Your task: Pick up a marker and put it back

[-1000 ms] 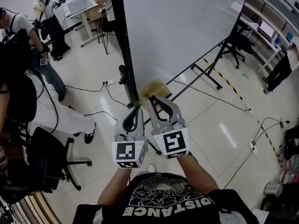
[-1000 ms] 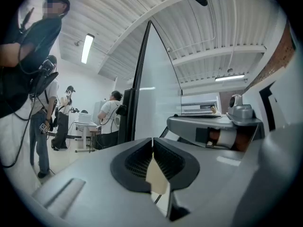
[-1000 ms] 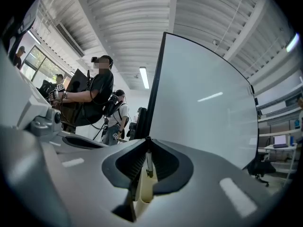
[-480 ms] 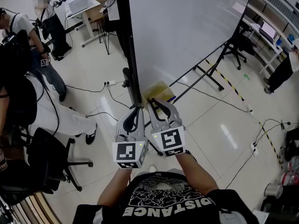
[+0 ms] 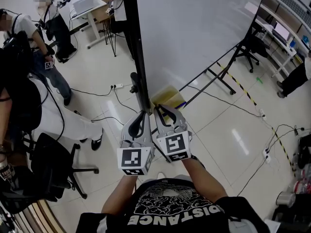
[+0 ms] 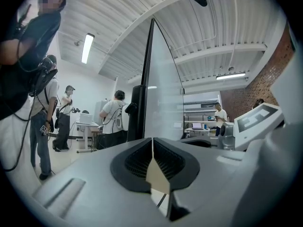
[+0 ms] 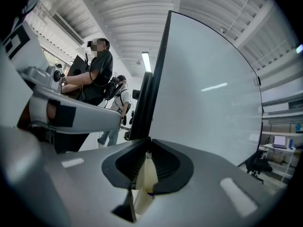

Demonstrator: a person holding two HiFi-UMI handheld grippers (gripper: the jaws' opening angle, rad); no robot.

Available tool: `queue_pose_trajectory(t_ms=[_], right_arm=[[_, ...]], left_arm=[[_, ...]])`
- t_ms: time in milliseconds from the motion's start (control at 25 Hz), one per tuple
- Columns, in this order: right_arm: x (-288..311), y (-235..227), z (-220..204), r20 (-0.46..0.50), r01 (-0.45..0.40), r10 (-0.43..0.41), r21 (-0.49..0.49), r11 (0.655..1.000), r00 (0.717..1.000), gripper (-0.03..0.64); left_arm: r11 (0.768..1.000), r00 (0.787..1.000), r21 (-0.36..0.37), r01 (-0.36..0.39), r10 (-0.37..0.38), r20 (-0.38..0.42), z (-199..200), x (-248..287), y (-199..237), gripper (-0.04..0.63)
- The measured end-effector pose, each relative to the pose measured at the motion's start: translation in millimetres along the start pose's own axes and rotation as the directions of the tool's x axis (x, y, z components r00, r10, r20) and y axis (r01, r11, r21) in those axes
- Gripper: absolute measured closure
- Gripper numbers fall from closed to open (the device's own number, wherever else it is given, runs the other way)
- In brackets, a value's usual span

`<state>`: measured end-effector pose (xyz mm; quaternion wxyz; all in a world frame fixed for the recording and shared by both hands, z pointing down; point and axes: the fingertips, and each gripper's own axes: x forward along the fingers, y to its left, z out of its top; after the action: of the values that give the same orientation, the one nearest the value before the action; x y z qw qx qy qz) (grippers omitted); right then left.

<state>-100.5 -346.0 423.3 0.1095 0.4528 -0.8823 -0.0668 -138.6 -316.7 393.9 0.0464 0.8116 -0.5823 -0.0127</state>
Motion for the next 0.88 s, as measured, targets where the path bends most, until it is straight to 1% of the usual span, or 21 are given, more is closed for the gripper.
queue_pose_trajectory(t_ms=[320,520,720,880], right_arm=[[7.0,2.7,-11.9,-0.042,0.002,-0.003,-0.022,1.0,0.999,0.581],[5.3,-2.2,-10.4,-0.041,0.01,-0.012,-0.03,1.0,0.999,0.581],[3.0,2.1,-14.2,-0.04,-0.012,0.011,-0.026,1.0,0.999,0.581],[0.7,2.6,-13.5,-0.03,-0.009,0.009,-0.022,1.0,1.0,0.581]], left_arm=[[1.0,1.0,-0.003,0.005,-0.005,0.002,-2.1,1.3,3.7,0.591],[1.0,1.0,-0.002,0.005,-0.005,-0.001,-1.3,3.6,0.9,0.591],[1.0,1.0,-0.002,0.004,-0.004,-0.005,-3.3,2.4,-1.7,0.591],[1.0,1.0,0.0,0.009,-0.009,-0.002,-2.7,2.5,-4.5,0.591]])
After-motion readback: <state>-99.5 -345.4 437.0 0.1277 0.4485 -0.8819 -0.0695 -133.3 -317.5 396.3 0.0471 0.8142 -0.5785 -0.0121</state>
